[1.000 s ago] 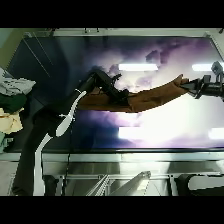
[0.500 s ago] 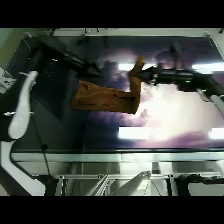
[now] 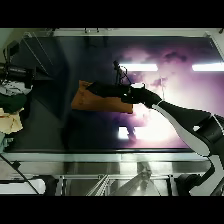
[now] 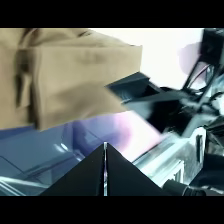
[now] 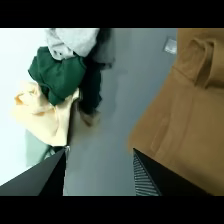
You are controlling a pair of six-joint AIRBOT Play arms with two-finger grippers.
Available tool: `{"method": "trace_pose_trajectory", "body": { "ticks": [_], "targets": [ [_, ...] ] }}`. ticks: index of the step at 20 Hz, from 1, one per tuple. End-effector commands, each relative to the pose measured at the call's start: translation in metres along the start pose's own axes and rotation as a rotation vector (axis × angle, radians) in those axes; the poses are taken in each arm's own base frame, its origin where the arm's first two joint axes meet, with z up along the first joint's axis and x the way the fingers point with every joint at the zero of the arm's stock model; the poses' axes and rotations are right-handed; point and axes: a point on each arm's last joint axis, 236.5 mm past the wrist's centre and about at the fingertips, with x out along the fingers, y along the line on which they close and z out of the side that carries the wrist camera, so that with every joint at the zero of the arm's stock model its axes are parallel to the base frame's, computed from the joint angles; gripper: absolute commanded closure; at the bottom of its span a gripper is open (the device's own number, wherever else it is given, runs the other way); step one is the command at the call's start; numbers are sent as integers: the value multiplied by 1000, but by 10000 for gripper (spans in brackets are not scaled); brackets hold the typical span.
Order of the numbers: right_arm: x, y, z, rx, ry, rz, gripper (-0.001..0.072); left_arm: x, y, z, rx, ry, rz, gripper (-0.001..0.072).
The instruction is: Fold the shirts.
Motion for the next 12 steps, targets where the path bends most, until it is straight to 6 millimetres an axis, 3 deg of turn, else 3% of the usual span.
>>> {"method": "trace_pose_trajectory", "body": {
  "ticks": [1, 2, 3, 4, 5, 7, 8, 10, 12],
  "targets": [
    [-25, 10, 25, -73, 1, 36, 343, 4, 21, -16, -36, -2, -13, 692],
    [-47, 10, 38, -102, 16, 20, 396, 8, 23, -19, -34, 7, -15, 692],
    [-71, 1, 49, -106, 37, -33, 384, 9, 23, -21, -35, 12, -17, 692],
    [-100, -15, 56, -95, 70, -120, 335, 9, 23, -21, -31, 16, -20, 692],
    [-131, -34, 59, -68, 109, -220, 220, 9, 23, -22, -26, 19, -19, 692],
    [-188, -73, 54, -1, 172, -393, 199, 9, 23, -23, -25, 22, -21, 692],
    [-207, -89, 47, 47, 192, -448, 198, 9, 23, -23, -21, 23, -21, 692],
    [-223, -116, 25, 146, 222, -489, 191, 9, 22, -24, -18, 26, -23, 692],
    [-219, -133, 5, 205, 242, -500, 99, 9, 21, -28, -18, 46, -31, 692]
  ]
}}
